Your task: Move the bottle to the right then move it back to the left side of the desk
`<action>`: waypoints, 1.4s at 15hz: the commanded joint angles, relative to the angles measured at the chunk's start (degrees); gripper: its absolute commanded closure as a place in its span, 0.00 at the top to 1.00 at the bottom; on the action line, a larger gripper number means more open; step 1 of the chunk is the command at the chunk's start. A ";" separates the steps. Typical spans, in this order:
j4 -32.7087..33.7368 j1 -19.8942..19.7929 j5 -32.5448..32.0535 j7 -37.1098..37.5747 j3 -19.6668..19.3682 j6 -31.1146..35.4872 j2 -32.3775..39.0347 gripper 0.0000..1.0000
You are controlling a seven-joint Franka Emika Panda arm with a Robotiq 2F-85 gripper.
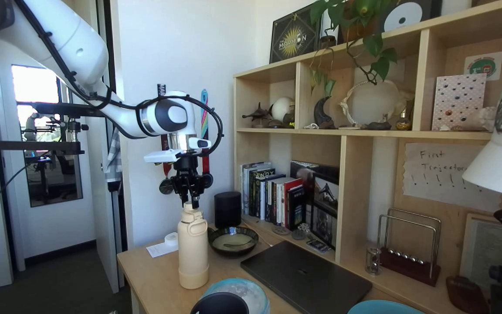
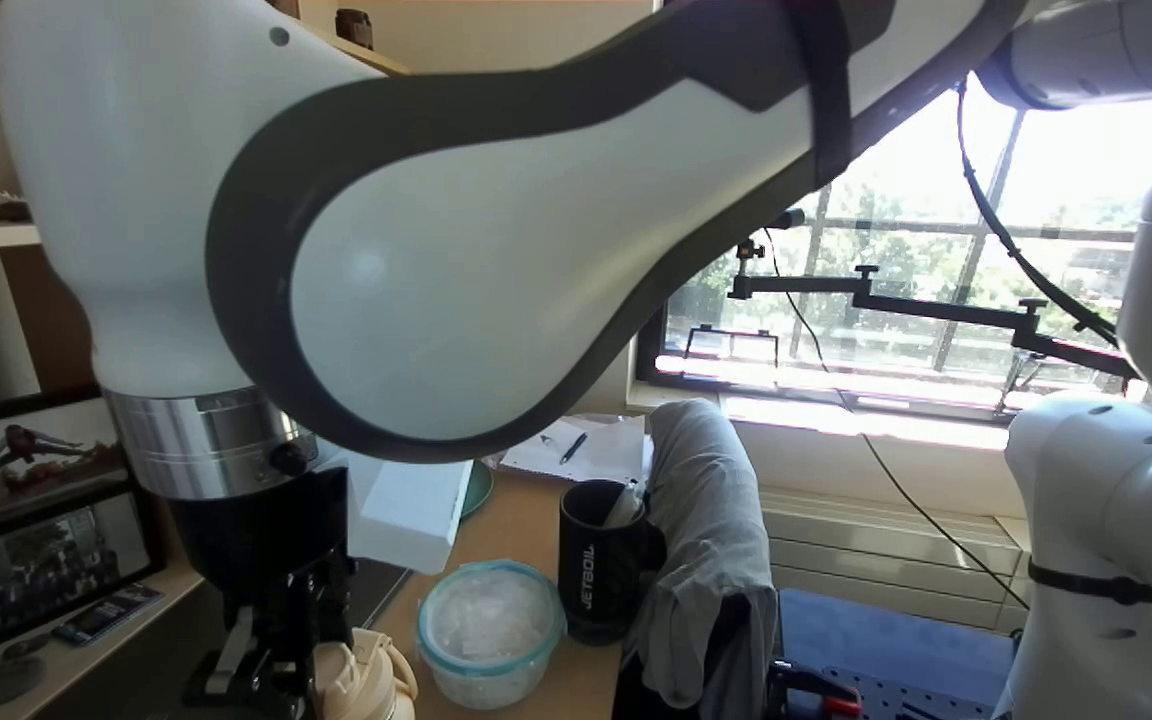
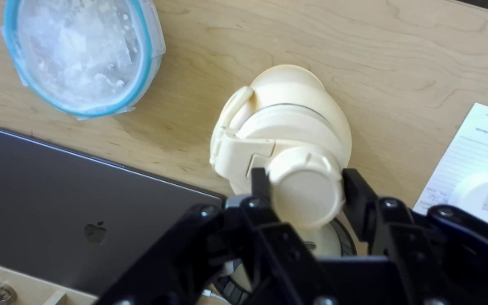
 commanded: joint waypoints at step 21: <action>6.58 -4.43 2.64 -0.59 -6.94 -1.95 -0.92 0.21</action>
